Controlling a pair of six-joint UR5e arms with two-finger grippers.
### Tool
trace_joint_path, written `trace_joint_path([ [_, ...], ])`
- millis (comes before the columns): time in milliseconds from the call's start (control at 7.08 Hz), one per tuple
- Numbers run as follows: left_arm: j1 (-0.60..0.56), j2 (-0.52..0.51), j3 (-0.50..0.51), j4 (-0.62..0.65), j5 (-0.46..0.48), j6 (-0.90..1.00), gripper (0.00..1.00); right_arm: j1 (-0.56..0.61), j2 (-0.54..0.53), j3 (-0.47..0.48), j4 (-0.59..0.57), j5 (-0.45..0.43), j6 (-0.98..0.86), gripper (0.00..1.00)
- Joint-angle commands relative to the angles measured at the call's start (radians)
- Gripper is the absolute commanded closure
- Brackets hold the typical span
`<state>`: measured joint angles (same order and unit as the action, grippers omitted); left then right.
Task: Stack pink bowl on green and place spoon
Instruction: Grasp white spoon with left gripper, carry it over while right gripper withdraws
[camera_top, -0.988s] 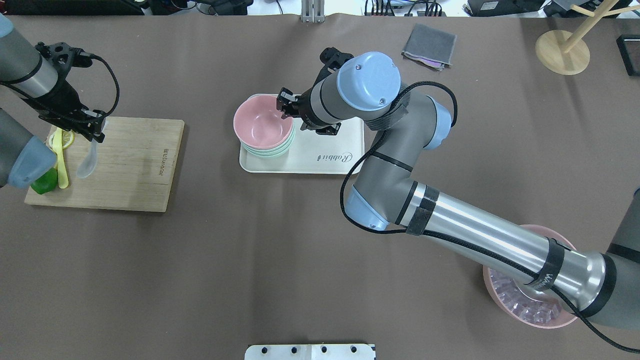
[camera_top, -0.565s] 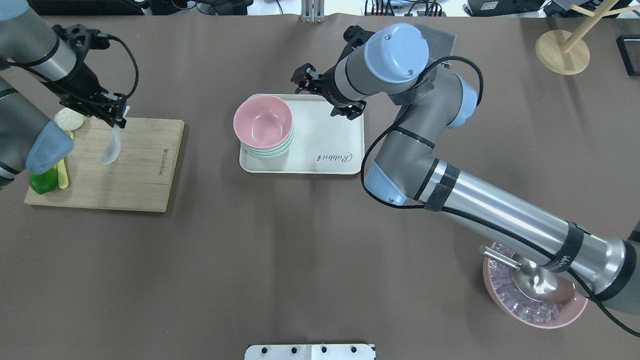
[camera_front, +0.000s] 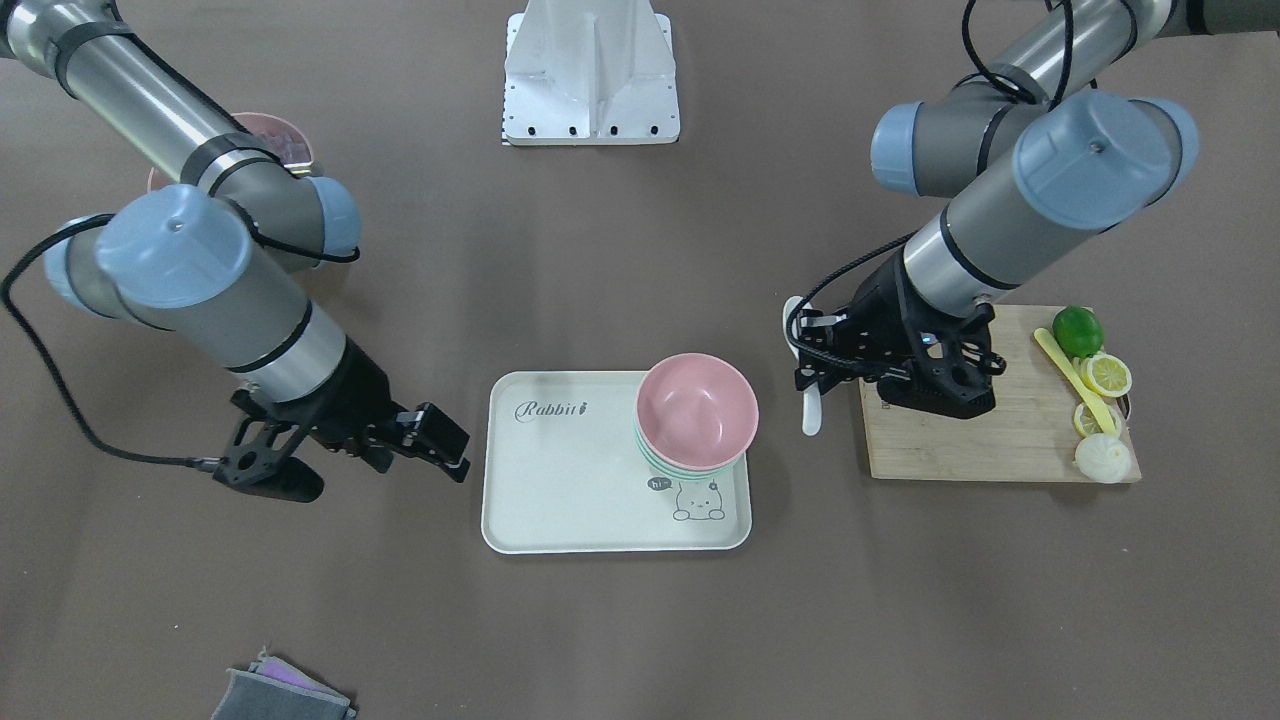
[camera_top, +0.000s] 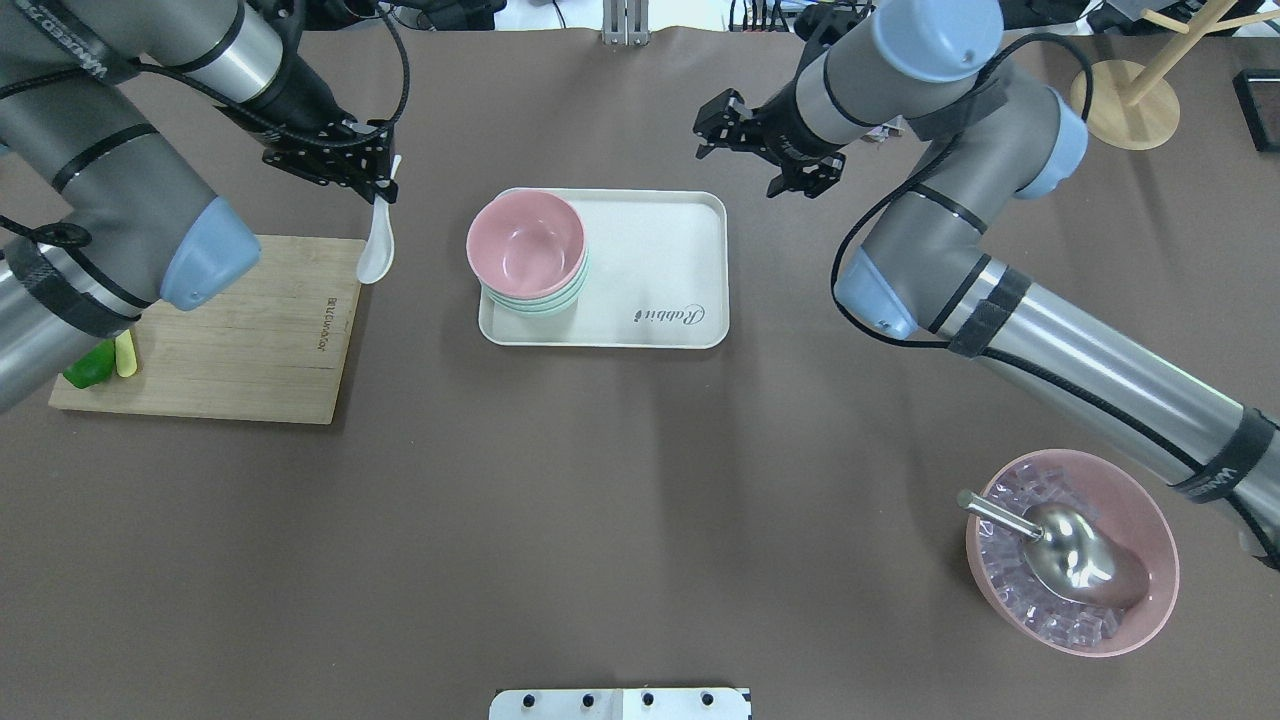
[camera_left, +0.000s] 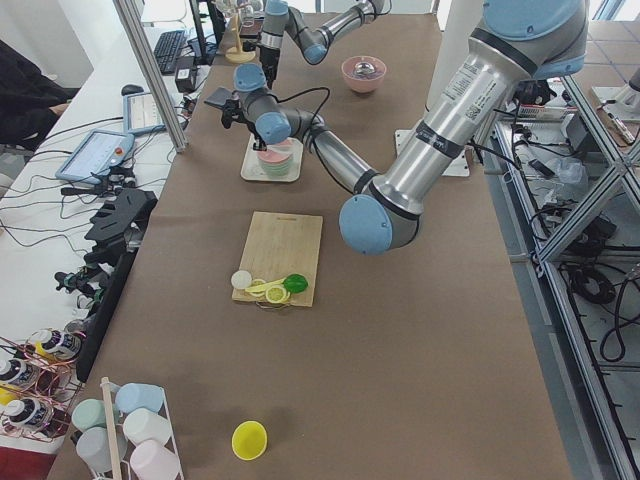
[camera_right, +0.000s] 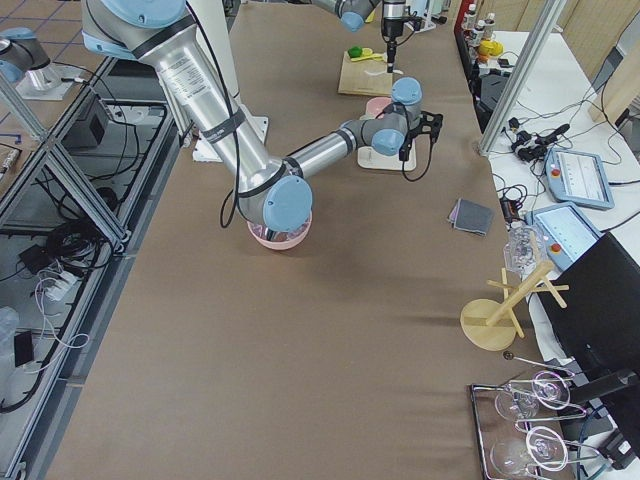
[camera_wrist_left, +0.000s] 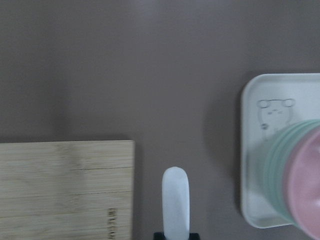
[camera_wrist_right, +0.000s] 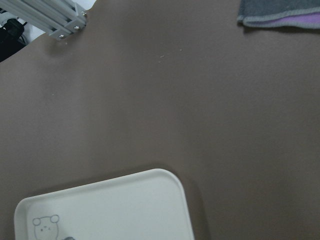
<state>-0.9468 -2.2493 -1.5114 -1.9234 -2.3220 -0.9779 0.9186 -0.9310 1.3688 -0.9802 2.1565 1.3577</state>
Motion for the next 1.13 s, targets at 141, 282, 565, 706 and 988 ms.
trace_joint_path([
  [141, 0.055, -0.110, 0.126, -0.081, 0.114, -0.035, 1.00, 0.107, -0.123, 0.022, -0.002, 0.083, -0.184, 0.00],
  [282, 0.071, -0.108, 0.126, -0.101, 0.119, -0.035, 1.00, 0.114, -0.137, 0.022, -0.002, 0.077, -0.190, 0.00],
  [565, 0.088, -0.107, 0.126, -0.106, 0.122, -0.045, 0.59, 0.124, -0.144, 0.019, -0.002, 0.077, -0.215, 0.00],
  [706, 0.088, -0.098, 0.119, -0.108, 0.121, -0.044, 0.02, 0.129, -0.155, 0.019, -0.002, 0.080, -0.227, 0.00],
  [988, 0.080, -0.078, 0.074, -0.105, 0.121, -0.033, 0.03, 0.141, -0.158, 0.009, -0.006, 0.082, -0.249, 0.00],
])
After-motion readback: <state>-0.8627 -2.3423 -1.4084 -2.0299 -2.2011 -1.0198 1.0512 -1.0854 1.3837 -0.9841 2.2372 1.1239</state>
